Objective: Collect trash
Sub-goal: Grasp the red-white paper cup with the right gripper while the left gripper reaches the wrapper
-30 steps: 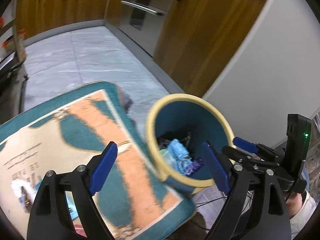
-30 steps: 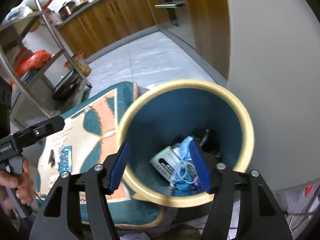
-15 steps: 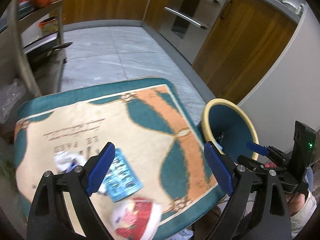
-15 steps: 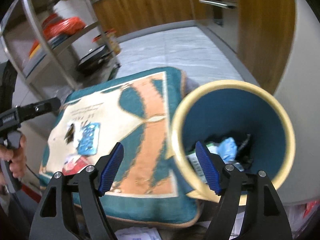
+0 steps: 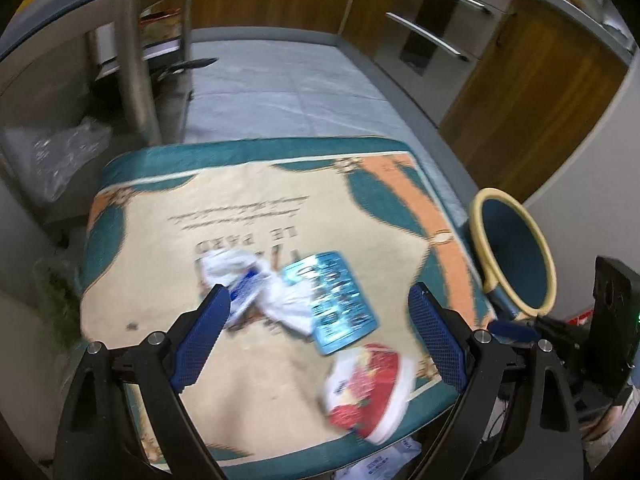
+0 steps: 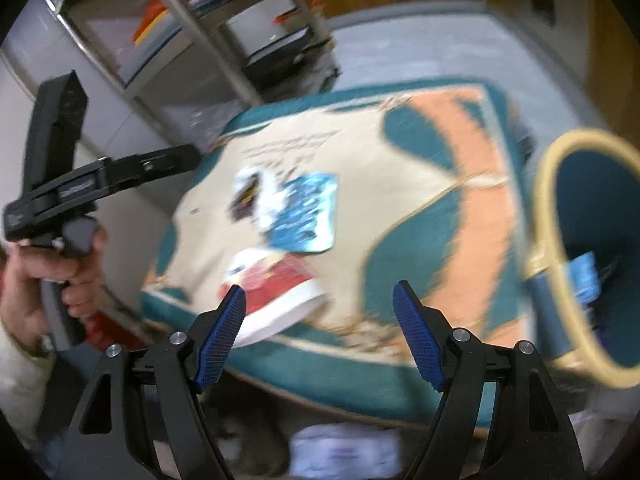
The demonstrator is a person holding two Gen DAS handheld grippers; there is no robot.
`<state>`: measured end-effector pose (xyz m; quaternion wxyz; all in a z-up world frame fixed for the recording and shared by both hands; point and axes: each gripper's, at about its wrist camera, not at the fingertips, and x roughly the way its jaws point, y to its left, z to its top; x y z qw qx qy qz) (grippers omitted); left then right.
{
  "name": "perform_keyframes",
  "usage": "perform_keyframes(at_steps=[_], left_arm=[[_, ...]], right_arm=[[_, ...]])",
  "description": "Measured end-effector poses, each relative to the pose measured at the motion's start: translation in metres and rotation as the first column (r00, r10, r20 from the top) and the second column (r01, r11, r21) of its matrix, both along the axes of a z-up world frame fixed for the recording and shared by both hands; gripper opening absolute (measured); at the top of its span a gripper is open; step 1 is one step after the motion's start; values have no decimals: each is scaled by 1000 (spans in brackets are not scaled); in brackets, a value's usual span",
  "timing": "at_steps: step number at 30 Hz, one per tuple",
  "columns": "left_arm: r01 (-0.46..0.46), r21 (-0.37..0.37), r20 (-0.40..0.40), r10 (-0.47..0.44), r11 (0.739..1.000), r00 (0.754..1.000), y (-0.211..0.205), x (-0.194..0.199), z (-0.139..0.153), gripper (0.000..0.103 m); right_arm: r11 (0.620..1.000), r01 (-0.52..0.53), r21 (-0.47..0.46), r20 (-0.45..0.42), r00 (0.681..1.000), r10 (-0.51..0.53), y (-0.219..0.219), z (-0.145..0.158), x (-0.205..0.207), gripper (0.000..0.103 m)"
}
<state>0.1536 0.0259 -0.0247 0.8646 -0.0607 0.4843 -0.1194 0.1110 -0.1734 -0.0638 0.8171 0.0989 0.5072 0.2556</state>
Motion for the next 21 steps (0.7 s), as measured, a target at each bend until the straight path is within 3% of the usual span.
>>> perform_keyframes(at_steps=[6, 15, 18, 20, 21], left_arm=[[-54, 8, -32, 54, 999, 998, 28, -8, -11, 89], [-90, 30, -79, 92, 996, 993, 51, -16, -31, 89], [-94, 23, -97, 96, 995, 991, 54, -12, -41, 89], [-94, 24, -100, 96, 995, 990, 53, -8, -46, 88], [-91, 27, -100, 93, 995, 991, 52, -5, -49, 88]], right_arm=[[995, -25, 94, -127, 991, 37, 20, -25, 2, 76], [977, 45, 209, -290, 957, 19, 27, -56, 16, 58], [974, 53, 221, -303, 953, 17, 32, -60, 19, 40], [976, 53, 213, -298, 955, 13, 33, -60, 20, 13], [976, 51, 211, -289, 957, 12, 32, -59, 20, 11]])
